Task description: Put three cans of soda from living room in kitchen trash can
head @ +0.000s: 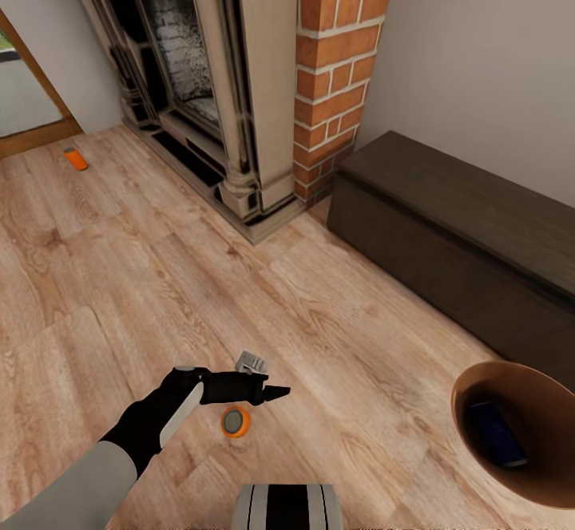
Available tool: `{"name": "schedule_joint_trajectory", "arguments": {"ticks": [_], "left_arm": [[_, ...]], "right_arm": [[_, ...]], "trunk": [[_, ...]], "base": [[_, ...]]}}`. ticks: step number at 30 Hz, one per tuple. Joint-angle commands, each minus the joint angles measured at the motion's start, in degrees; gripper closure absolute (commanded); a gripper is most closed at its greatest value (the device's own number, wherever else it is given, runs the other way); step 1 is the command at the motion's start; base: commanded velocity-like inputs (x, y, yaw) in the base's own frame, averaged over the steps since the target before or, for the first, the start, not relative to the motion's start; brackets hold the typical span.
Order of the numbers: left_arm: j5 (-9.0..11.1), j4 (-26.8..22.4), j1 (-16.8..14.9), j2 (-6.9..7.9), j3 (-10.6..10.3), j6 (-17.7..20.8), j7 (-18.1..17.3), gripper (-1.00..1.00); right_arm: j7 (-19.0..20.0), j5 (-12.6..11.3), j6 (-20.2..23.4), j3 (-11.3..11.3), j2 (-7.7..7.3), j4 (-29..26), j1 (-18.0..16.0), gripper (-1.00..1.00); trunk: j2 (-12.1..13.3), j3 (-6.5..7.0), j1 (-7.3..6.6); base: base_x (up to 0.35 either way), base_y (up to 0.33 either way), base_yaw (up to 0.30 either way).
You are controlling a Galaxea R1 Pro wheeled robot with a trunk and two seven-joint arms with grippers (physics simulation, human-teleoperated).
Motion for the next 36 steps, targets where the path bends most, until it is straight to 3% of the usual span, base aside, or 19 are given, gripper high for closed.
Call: {"name": "schedule_joint_trajectory", "arguments": {"ticks": [1, 36], "left_arm": [[0.00, -0.01, 0.00, 0.00, 0.01, 0.00, 0.00, -1.00], [0.08, -0.01, 0.02, 0.09, 0.01, 0.00, 0.00, -1.00]], "right_arm": [[0.09, -0.26, 0.29, 0.00, 0.00, -0.01, -0.02, 1.00], [0.10, -0.26, 0.29, -0.08, 0.00, -0.01, -0.02, 1.00]], "trunk": [[0.00, -0.09, -0.01], [0.00, -3.34, -0.01]], "base": [[0.000, 0.000, 0.000], [0.000, 0.000, 0.000]]}}
